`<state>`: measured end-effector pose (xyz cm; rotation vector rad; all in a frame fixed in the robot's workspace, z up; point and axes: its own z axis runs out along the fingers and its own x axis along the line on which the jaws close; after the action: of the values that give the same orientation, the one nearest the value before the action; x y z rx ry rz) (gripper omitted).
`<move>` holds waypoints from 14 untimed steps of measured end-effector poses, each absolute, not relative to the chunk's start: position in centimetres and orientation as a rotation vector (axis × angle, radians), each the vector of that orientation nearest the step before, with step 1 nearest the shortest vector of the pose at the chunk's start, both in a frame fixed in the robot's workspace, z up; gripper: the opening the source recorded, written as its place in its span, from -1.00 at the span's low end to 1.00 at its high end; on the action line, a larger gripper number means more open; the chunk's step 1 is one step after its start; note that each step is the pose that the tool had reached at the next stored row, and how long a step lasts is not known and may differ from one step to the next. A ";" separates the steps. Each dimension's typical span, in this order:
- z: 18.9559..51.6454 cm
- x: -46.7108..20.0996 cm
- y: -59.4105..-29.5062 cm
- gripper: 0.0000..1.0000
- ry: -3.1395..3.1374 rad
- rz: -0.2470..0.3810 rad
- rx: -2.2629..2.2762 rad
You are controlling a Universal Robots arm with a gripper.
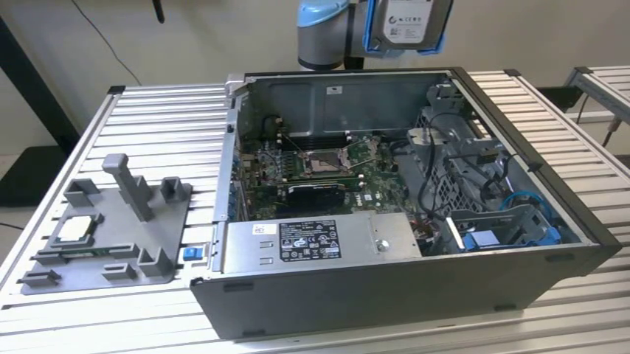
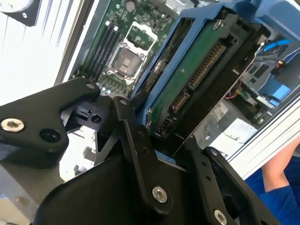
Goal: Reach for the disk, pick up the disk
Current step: 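Pick up the disk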
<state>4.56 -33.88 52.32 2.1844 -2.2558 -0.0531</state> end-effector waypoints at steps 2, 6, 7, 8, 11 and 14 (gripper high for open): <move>52.3 5.3 -33.9 -1.00 -2.256 -0.054 2.184; 52.3 6.8 -33.9 -1.00 -2.255 -0.054 2.184; 52.3 7.1 -33.9 -1.00 -2.255 -0.054 2.184; 52.3 7.5 -33.9 -1.00 -2.255 -0.054 2.184; 52.3 8.5 -33.9 -1.00 -2.255 -0.055 2.184; 52.3 9.5 -33.9 -1.00 -2.255 -0.055 2.184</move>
<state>9.52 -33.88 52.32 2.1835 -2.2551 -0.0548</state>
